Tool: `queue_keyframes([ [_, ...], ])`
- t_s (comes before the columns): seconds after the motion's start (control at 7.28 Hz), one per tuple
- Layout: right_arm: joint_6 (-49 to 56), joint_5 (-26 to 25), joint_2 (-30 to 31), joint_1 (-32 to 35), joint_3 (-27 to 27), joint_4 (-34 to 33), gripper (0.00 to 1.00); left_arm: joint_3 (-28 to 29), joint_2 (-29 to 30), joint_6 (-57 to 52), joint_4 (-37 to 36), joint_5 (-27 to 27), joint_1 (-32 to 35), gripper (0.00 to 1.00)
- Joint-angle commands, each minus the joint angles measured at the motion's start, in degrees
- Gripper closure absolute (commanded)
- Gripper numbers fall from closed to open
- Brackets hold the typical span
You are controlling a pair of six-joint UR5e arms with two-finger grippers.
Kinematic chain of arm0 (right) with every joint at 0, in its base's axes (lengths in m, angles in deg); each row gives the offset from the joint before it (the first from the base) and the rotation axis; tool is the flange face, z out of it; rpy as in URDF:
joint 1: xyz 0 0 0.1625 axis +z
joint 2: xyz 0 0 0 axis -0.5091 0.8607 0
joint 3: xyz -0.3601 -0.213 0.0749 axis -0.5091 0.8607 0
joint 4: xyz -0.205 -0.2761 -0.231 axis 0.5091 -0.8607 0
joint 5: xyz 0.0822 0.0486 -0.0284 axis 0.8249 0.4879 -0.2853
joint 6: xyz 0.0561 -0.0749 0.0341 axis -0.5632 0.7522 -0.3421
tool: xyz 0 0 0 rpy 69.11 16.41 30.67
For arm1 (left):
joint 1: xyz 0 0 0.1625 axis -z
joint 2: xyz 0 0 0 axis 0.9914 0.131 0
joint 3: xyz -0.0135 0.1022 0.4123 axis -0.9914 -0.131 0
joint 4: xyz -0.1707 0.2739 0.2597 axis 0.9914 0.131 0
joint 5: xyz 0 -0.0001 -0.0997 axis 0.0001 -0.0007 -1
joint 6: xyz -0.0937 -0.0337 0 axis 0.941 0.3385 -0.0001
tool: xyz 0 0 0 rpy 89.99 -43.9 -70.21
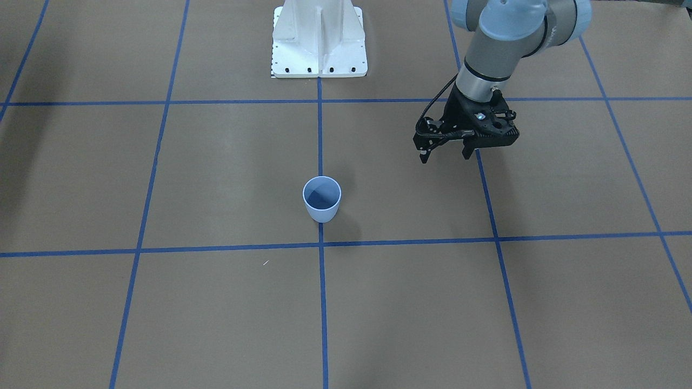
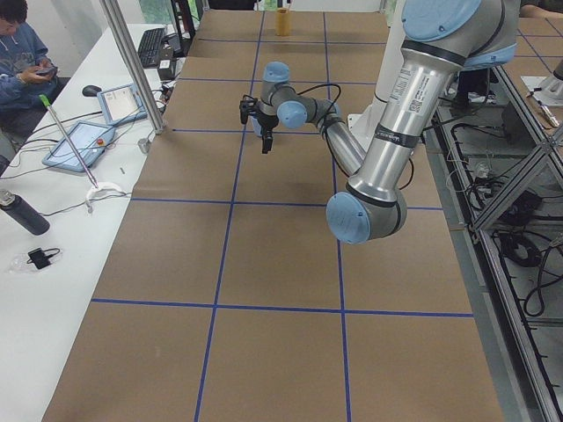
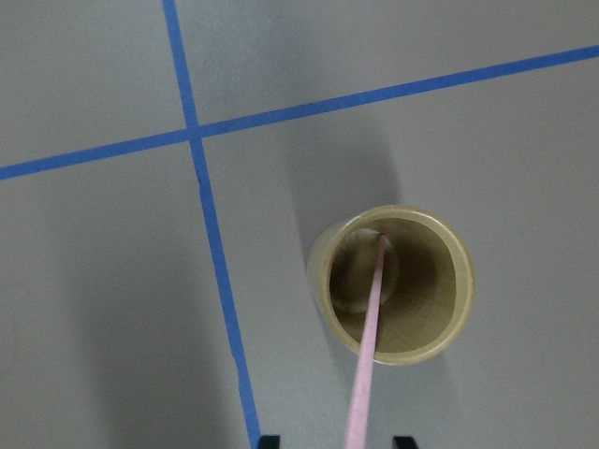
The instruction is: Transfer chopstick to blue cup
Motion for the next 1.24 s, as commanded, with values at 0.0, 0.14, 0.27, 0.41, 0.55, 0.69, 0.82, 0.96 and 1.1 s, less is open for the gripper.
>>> queue_keyframes([
  [0.0, -11.6, -3.1, 5.2, 0.0, 2.5, 19.5, 0.38, 0.7, 0.0, 0.0, 0.0, 1.5, -0.2, 0.02],
  [0.14, -12.1, -3.2, 5.6, 0.0, 2.7, 20.5, 0.37, 0.7, 0.0, 0.0, 0.0, 1.5, -0.2, 0.02],
  [0.27, -16.6, -2.9, 5.3, -0.1, 2.5, 20.7, 0.37, 0.9, 0.0, 0.1, 0.0, 1.5, -0.3, 0.02],
  [0.41, -19.1, -2.7, 5.1, -0.1, 2.4, 20.8, 0.38, 0.9, 0.0, 0.0, 0.0, 1.6, -0.3, 0.02],
  [0.55, -19.4, -2.6, 5.0, -0.1, 2.3, 20.8, 0.38, 1.0, 0.0, 0.1, 0.0, 1.6, -0.3, 0.02],
  [0.69, -19.8, -2.5, 4.7, -0.1, 2.3, 20.7, 0.38, 1.2, 0.1, 0.1, 0.0, 1.6, -0.3, 0.02],
  [0.82, -20.6, -2.3, 4.7, -0.2, 2.2, 20.8, 0.38, 1.2, 0.1, 0.6, 0.0, 1.6, -0.3, 0.02],
  [0.96, -20.7, -2.3, 4.7, -0.2, 2.3, 21.8, 0.38, 1.2, 0.1, 0.8, 0.0, 1.6, -0.3, 0.02],
  [1.1, -20.7, -2.0, 4.7, -0.4, 2.3, 21.9, 0.38, 1.3, 0.1, 0.8, 0.0, 1.6, -0.3, 0.02],
])
